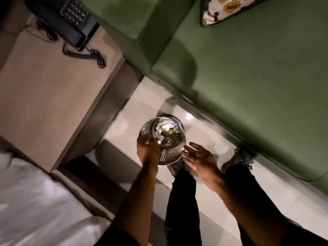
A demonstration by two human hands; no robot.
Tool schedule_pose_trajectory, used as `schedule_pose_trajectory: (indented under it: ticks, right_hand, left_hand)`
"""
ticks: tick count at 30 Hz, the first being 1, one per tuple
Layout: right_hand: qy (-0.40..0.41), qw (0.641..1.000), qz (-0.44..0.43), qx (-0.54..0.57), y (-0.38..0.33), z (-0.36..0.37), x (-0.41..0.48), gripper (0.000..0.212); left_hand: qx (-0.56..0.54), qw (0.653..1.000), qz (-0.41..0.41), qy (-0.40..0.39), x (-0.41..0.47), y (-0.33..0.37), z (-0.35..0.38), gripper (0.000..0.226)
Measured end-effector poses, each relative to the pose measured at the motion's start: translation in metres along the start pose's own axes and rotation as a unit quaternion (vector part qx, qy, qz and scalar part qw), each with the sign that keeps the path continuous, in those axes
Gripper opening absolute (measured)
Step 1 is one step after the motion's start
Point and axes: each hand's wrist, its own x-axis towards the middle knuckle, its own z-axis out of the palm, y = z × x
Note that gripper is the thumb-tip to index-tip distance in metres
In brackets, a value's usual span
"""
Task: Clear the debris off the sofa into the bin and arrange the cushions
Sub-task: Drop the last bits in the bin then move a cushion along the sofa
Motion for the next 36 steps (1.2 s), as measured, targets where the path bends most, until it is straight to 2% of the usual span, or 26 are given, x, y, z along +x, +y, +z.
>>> schedule_pose_trajectory:
  ticks: [2,4,5,8,10,12,14,16,18,21,24,27,30,32,36]
  right_hand:
    - [-0.021,0.999,-0.044,-0.019,-0.038,-0.018,0.001,0.04]
    - [-0.03,0.994,-0.105,-0.012,-0.09,-0.028,-0.001,0.034]
    - [-0.004,0.986,-0.162,-0.047,-0.12,-0.038,-0.004,0.036]
    - [0.065,0.921,-0.354,-0.148,-0.235,-0.066,-0.029,0.038]
    - [0.102,0.879,-0.435,-0.164,-0.324,-0.075,-0.044,0.054]
    - [0.113,0.863,-0.465,-0.159,-0.411,-0.077,-0.063,0.074]
    - [0.096,0.858,-0.463,-0.2,-0.476,-0.075,-0.07,0.097]
    - [0.07,0.837,-0.443,-0.314,-0.528,-0.072,-0.07,0.117]
    - [0.034,0.813,-0.418,-0.404,-0.565,-0.062,-0.065,0.125]
    - [-0.027,0.802,-0.401,-0.442,-0.593,-0.045,-0.053,0.123]
    - [-0.051,0.805,-0.42,-0.416,-0.591,-0.039,-0.036,0.126]
    - [-0.013,0.798,-0.461,-0.387,-0.576,-0.054,-0.024,0.11]
    - [0.013,0.809,-0.479,-0.339,-0.547,-0.094,-0.024,0.107]
    - [0.05,0.819,-0.495,-0.284,-0.524,-0.135,-0.031,0.107]
    - [0.127,0.828,-0.51,-0.197,-0.484,-0.216,-0.048,0.081]
  left_hand:
    - [0.042,0.99,0.13,0.04,-0.005,0.027,0.003,0.022]
    - [0.012,0.973,0.232,0.014,-0.017,0.069,0.01,0.024]
    - [-0.011,0.96,0.279,-0.003,-0.024,0.093,0.019,0.024]
    - [-0.054,0.909,0.409,-0.059,-0.056,0.171,0.06,0.028]
    - [-0.064,0.893,0.432,-0.106,-0.08,0.225,0.095,0.041]
    - [-0.04,0.896,0.418,-0.144,-0.102,0.274,0.131,0.065]
    - [-0.016,0.903,0.402,-0.149,-0.114,0.312,0.161,0.088]
    - [-0.036,0.909,0.389,-0.147,-0.12,0.346,0.183,0.097]
    - [-0.048,0.914,0.37,-0.162,-0.118,0.374,0.192,0.104]
    - [-0.045,0.91,0.354,-0.209,-0.11,0.395,0.192,0.109]
    - [-0.016,0.899,0.365,-0.242,-0.107,0.4,0.187,0.092]
    - [0.002,0.896,0.369,-0.248,-0.106,0.397,0.19,0.077]
    - [0.02,0.889,0.368,-0.27,-0.108,0.398,0.198,0.072]
    - [0.048,0.871,0.373,-0.317,-0.118,0.402,0.215,0.077]
    - [0.104,0.816,0.396,-0.407,-0.157,0.404,0.271,0.089]
